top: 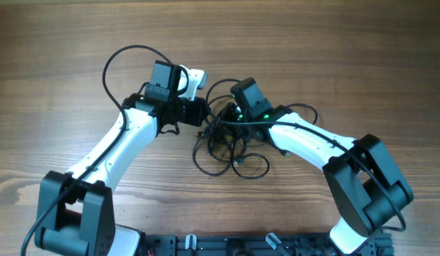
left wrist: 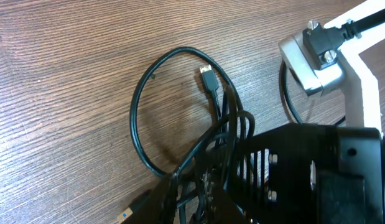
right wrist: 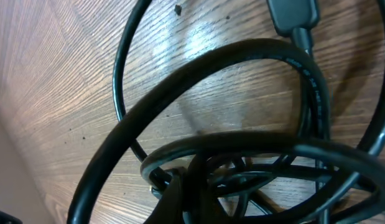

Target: Untangle cables

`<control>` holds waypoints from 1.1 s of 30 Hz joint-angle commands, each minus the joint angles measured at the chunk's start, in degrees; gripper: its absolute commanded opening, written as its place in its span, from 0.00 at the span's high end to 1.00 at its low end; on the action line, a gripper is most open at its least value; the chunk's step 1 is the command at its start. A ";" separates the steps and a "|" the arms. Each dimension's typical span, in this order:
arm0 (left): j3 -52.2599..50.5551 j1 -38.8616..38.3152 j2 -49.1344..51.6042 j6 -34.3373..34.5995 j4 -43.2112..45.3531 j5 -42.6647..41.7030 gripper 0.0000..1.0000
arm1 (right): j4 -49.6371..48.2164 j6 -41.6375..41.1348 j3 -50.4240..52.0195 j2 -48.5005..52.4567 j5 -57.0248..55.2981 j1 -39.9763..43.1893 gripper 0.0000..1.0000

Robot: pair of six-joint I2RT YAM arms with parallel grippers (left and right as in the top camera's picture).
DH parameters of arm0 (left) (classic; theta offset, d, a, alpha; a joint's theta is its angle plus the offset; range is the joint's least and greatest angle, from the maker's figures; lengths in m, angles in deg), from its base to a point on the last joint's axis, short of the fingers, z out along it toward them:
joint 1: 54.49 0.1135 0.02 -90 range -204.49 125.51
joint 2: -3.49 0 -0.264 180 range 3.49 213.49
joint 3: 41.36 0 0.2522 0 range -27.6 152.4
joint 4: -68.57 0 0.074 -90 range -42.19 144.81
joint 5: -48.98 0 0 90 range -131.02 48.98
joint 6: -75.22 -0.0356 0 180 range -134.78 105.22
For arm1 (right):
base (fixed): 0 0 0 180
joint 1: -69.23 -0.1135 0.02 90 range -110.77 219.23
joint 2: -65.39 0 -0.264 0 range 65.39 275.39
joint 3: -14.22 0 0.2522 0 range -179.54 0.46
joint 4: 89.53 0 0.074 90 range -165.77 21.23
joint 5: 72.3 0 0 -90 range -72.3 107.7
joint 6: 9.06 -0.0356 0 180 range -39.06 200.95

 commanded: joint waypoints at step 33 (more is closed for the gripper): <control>-0.15 0.11 -0.59 -11.69 -4.42 -12.92 0.50 | 2.05 15.98 0.04 -7.32 32.72 9.44 0.96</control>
